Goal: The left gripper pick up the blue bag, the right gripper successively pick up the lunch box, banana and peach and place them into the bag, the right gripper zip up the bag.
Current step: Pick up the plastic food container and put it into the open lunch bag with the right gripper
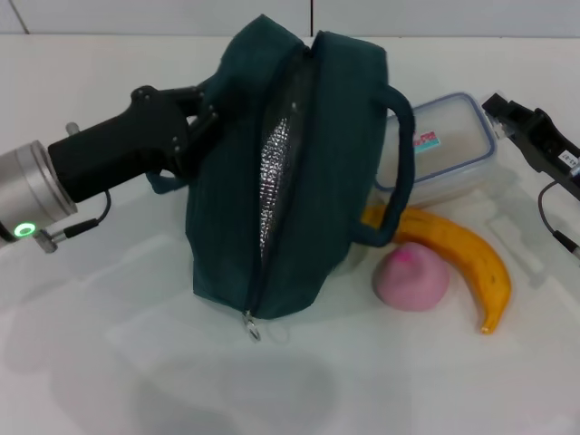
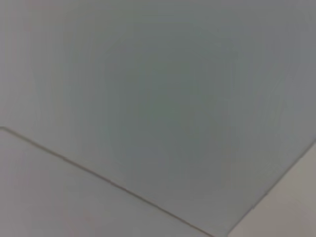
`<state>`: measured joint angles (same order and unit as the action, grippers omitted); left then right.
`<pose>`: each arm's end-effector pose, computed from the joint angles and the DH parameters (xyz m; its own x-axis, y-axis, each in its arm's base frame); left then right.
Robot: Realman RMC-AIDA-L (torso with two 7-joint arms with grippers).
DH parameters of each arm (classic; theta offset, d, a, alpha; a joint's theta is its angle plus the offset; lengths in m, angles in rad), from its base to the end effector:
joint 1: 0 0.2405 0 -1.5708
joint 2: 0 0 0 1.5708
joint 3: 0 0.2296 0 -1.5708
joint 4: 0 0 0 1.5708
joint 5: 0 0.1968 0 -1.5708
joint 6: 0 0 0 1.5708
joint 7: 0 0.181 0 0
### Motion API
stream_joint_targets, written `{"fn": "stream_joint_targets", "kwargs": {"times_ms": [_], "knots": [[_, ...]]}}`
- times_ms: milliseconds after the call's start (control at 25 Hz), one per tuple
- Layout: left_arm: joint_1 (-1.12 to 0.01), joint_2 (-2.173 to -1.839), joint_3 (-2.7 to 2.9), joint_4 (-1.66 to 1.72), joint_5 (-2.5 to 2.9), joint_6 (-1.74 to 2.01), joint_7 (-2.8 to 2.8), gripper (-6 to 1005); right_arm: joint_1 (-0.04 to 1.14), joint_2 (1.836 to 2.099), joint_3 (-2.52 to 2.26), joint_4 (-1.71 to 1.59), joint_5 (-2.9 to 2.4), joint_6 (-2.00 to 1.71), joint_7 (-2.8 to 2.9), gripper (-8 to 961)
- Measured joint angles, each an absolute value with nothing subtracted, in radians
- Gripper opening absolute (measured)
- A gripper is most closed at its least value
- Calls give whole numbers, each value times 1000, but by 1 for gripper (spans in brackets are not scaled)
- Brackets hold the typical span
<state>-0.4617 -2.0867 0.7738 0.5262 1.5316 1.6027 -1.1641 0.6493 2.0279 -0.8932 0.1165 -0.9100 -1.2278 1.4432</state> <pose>-0.1917 0.3195 0.0011 0.5918 0.1308 0.7954 0.4582 -0.8664 -0.1984 0.2493 0.3675 -0.0316 -0.1526 -0.4632 -0.8730 -0.9306 -0.2301 0.2847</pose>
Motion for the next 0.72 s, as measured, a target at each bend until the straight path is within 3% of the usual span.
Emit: {"fn": "stream_joint_targets", "kwargs": {"times_ms": [720], "knots": [[-452,-2086,770,533,1528,1712,-1120,42,563,2028,-919,-37,-926,-1440,1279,98]]}}
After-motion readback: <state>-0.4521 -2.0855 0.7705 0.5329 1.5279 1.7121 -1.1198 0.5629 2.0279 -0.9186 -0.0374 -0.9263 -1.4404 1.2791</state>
